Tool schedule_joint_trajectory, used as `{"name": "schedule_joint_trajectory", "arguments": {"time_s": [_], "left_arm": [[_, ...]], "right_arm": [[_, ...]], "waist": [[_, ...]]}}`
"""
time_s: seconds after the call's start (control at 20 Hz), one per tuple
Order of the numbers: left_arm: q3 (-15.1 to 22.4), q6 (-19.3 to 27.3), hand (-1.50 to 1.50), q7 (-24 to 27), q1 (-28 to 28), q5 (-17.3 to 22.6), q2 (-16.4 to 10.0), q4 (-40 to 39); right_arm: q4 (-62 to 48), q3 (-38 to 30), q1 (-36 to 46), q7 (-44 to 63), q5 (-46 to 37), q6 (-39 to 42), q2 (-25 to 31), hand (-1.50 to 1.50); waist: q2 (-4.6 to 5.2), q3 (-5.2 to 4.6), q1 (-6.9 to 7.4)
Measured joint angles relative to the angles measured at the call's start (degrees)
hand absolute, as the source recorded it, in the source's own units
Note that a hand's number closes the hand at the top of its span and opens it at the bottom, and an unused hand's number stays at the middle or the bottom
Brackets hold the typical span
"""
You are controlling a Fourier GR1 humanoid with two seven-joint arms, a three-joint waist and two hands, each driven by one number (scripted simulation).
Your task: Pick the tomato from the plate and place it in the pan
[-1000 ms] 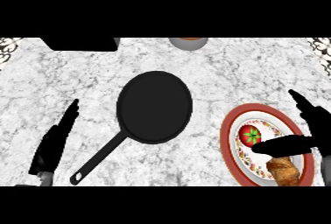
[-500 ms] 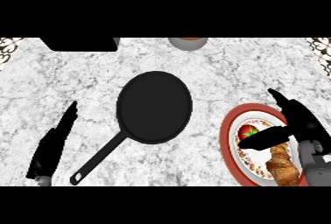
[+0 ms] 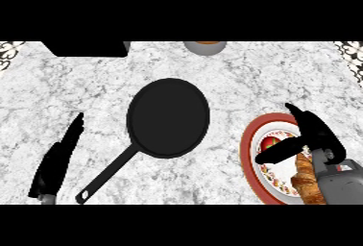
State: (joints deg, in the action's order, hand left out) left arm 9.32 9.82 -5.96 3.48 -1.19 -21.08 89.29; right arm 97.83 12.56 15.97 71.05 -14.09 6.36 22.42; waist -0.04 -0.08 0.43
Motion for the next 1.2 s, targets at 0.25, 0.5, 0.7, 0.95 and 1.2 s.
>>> {"name": "schedule_joint_trajectory", "arguments": {"time_s": [0.25, 0.5, 0.7, 0.95, 1.2], "left_arm": [[-0.80, -0.40, 0.00, -1.40, -0.77, -0.05, -0.17, 1.00], [-0.80, -0.93, 0.00, -1.78, 0.26, -0.36, 0.00, 2.32], [-1.04, -1.21, 0.00, -1.86, -0.30, -0.78, 0.52, 1.59], [-1.31, -1.04, 0.00, -1.88, 0.17, -1.61, 1.29, 1.70], [-2.45, -2.01, 0.00, -1.64, -1.00, -1.84, 1.64, 0.80]], "right_arm": [[-2.36, 0.33, -0.33, -0.22, -0.22, -0.08, -0.90, -1.50], [-3.45, 1.05, -1.05, -0.30, -0.96, -0.09, -1.96, -1.50], [-5.49, 1.52, -1.03, -0.86, -2.27, -0.28, -3.41, -1.50], [-8.98, 1.48, -1.59, -3.18, -4.46, -0.28, -4.90, -1.50], [-11.80, 0.33, -1.49, -5.08, -6.19, -0.40, -6.31, 1.50]], "waist": [[-0.01, 0.02, -0.16], [-0.04, 0.04, -0.18], [0.01, 0.03, -0.23], [0.03, 0.05, -0.18], [-0.05, -0.03, -0.28]]}}
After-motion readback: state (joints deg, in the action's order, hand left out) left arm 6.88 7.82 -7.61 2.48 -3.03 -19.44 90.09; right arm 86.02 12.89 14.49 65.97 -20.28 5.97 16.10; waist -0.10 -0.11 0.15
